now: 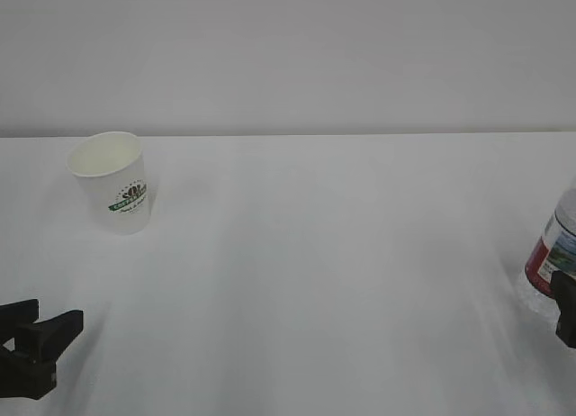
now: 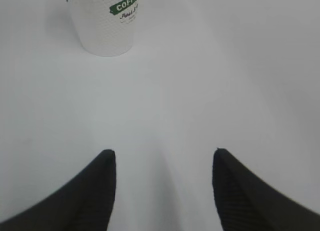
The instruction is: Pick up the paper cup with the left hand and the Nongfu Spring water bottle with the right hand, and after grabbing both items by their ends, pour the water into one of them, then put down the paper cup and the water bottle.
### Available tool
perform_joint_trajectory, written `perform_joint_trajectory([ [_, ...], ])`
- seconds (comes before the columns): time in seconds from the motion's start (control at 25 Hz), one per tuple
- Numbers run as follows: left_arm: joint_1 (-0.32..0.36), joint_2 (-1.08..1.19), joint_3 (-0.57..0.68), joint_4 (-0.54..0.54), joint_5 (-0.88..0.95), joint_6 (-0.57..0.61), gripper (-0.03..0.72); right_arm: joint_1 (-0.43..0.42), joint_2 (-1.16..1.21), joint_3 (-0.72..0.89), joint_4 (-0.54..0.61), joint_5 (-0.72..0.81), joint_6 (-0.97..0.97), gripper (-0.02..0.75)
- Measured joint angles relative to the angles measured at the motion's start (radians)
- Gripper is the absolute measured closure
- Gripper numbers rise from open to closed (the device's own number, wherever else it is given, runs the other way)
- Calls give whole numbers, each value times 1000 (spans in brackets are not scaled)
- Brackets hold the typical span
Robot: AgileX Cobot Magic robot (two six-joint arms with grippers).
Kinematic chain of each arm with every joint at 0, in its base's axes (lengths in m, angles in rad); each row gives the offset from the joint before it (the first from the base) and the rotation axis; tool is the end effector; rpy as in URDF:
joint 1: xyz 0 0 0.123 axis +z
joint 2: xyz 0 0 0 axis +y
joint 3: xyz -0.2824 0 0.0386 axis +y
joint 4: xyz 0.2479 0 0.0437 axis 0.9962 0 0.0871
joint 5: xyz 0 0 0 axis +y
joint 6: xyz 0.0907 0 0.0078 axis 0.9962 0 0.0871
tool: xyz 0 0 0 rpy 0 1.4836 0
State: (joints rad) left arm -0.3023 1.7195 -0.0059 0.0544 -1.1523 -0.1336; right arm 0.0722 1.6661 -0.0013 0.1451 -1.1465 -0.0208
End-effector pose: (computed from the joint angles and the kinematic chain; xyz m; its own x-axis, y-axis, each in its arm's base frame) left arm 0.1598 -0.0546 0.1033 -0.4714 0.0306 -0.8814 0.2889 0.9496 -0.1215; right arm 0.1677 0.0001 0.1114 -0.4182 0.0088 -0.9083 0.0641 0.9977 -0.0199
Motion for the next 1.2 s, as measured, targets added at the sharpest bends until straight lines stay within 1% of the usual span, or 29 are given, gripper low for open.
perform_joint_trajectory([
  [0.56, 0, 0, 0, 0, 0, -2, 244, 0, 2, -46, 2, 0, 0, 111],
  [1.2, 0, 0, 0, 0, 0, -2, 244, 0, 33, -136, 4, 0, 21, 111],
])
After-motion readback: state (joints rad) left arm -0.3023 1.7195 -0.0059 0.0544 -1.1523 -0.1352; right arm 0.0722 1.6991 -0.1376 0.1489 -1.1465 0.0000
